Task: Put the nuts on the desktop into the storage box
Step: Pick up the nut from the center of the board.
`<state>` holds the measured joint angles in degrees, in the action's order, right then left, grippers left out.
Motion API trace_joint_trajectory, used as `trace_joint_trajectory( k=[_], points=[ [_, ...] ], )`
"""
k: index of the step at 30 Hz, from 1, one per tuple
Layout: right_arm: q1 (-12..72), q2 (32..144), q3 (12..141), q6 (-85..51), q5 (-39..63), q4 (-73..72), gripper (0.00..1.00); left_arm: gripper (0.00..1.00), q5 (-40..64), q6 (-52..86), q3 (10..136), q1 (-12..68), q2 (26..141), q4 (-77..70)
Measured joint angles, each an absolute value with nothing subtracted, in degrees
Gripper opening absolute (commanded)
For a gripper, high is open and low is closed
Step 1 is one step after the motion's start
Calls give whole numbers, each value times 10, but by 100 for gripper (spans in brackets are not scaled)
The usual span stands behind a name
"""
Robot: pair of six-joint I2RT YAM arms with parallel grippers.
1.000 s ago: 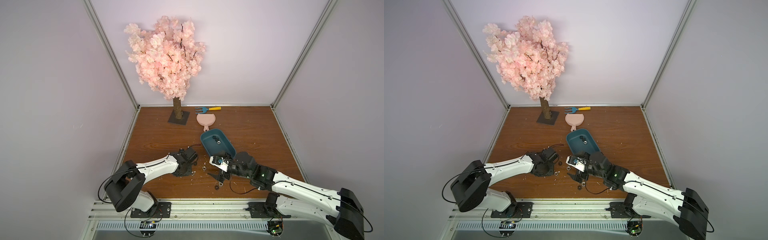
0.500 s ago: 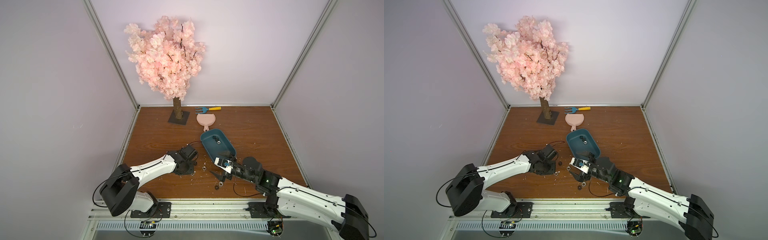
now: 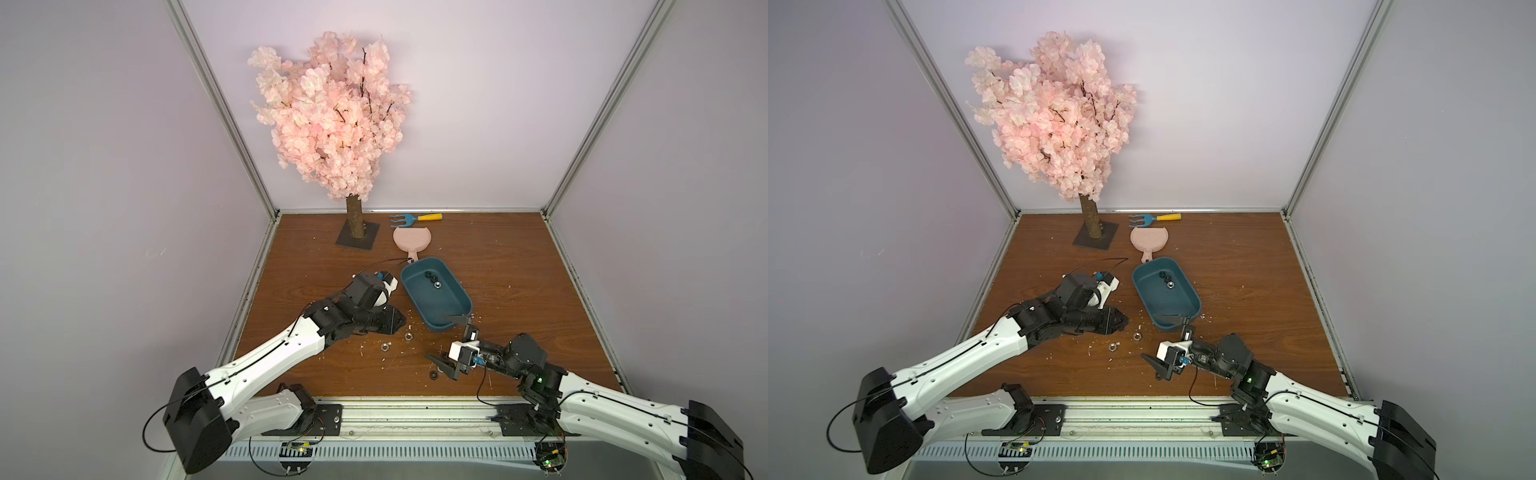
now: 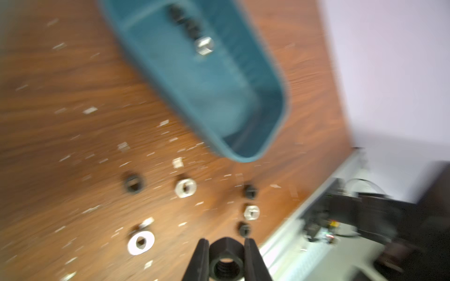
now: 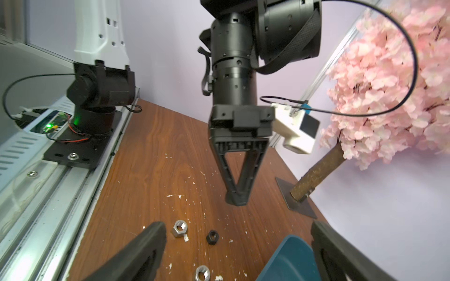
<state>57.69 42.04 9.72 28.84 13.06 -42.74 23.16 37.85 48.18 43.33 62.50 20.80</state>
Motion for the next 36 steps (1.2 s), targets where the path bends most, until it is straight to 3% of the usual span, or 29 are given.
trace_joint_trajectory(
  k=[12,36],
  points=[
    [577,420,94,293,165,-498,82,18,416,395,433,433,575,40],
    [577,493,149,274,169,-512,43,19,484,417,401,433,559,-39]
  ],
)
